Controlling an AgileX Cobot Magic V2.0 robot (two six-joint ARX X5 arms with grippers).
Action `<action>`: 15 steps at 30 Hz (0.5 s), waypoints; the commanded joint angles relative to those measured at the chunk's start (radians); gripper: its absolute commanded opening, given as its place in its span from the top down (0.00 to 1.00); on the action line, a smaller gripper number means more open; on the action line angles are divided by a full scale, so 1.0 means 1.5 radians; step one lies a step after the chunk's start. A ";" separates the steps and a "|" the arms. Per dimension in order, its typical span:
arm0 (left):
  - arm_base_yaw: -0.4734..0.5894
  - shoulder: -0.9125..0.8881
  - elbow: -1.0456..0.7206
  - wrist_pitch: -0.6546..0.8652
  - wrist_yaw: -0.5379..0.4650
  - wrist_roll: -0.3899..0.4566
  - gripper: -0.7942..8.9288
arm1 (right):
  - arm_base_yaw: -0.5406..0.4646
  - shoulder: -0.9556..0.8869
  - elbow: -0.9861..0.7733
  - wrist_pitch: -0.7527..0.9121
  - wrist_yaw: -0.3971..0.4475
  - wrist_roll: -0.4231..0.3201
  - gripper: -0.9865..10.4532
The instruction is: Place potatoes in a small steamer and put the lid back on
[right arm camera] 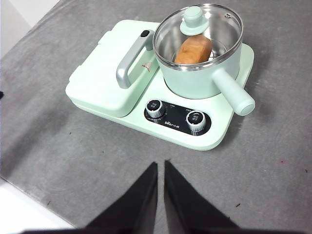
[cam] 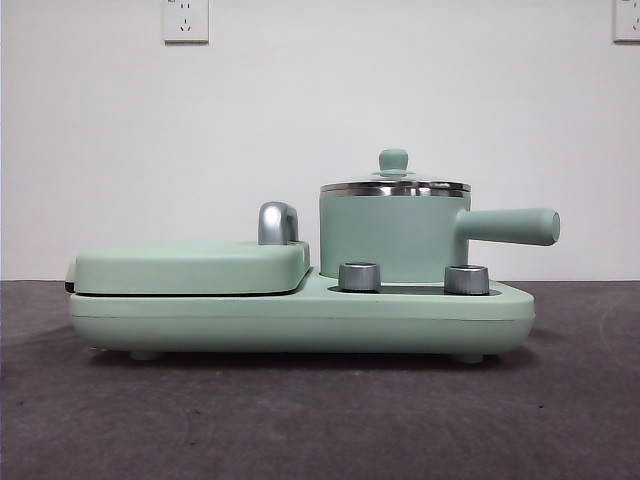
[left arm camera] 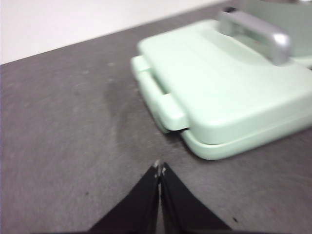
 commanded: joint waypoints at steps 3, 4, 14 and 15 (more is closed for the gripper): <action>0.040 -0.065 -0.086 0.072 -0.001 -0.108 0.91 | 0.004 0.002 0.007 0.007 0.001 -0.005 0.90; 0.046 -0.073 -0.094 0.078 -0.002 -0.108 0.91 | 0.004 0.002 0.007 0.007 0.001 -0.005 0.90; 0.079 -0.083 -0.155 0.122 -0.074 -0.110 0.91 | 0.004 0.002 0.007 0.007 0.001 -0.005 0.90; 0.079 -0.082 -0.160 0.130 -0.074 -0.107 0.91 | 0.004 0.002 0.007 0.007 0.001 -0.005 0.90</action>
